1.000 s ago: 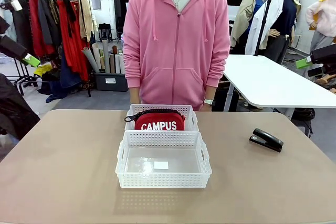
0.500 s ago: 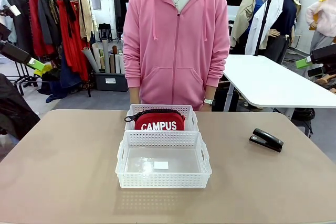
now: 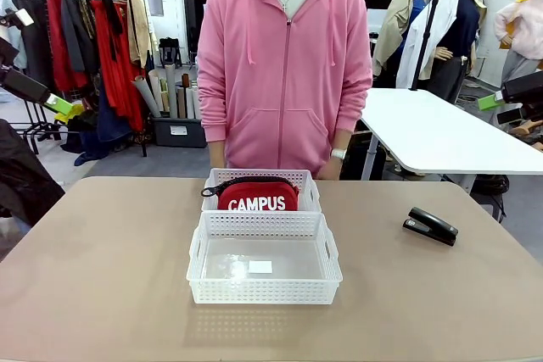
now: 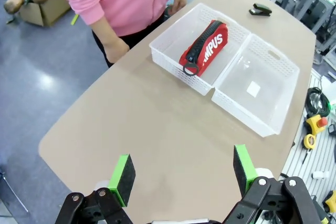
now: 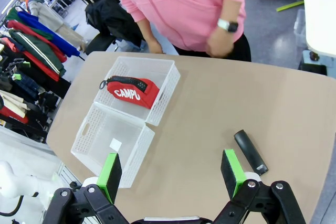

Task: Distribute items into two baskets.
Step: Pick up the Stapler that the person points to.

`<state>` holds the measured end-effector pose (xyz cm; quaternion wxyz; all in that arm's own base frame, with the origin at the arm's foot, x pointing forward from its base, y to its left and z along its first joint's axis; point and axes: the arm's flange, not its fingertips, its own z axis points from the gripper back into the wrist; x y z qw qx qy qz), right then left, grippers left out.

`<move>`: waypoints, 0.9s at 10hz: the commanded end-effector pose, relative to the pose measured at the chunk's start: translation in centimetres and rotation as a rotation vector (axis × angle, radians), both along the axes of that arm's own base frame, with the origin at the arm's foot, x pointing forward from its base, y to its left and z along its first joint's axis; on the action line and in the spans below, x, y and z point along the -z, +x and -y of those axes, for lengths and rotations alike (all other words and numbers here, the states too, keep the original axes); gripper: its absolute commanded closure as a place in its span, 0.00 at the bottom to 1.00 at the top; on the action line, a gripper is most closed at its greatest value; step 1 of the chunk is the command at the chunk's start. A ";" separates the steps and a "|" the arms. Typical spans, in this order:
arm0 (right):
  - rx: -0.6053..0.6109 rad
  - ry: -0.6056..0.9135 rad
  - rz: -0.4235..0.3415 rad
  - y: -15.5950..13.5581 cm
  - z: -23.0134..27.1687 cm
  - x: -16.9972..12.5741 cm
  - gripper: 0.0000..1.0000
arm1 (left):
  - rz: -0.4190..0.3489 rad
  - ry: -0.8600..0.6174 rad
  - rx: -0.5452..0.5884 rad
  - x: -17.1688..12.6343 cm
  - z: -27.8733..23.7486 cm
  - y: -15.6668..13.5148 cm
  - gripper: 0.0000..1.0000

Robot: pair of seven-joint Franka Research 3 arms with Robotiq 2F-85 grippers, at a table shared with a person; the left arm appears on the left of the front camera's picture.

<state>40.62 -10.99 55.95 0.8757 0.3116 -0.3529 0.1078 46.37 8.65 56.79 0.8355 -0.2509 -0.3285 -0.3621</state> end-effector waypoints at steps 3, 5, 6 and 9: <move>-0.007 0.015 0.013 0.1 0.0 -0.1 0.00 | 0.004 0.001 -0.004 -0.1 0.0 0.0 0.03; -0.007 0.015 0.013 0.1 0.0 -0.1 0.00 | 0.004 0.001 -0.004 -0.1 0.0 0.0 0.03; -0.007 0.015 0.013 0.1 0.0 -0.1 0.00 | 0.004 0.001 -0.004 -0.1 0.0 0.0 0.03; -0.007 0.015 0.013 0.1 0.0 -0.1 0.00 | 0.004 0.001 -0.004 -0.1 0.0 0.0 0.03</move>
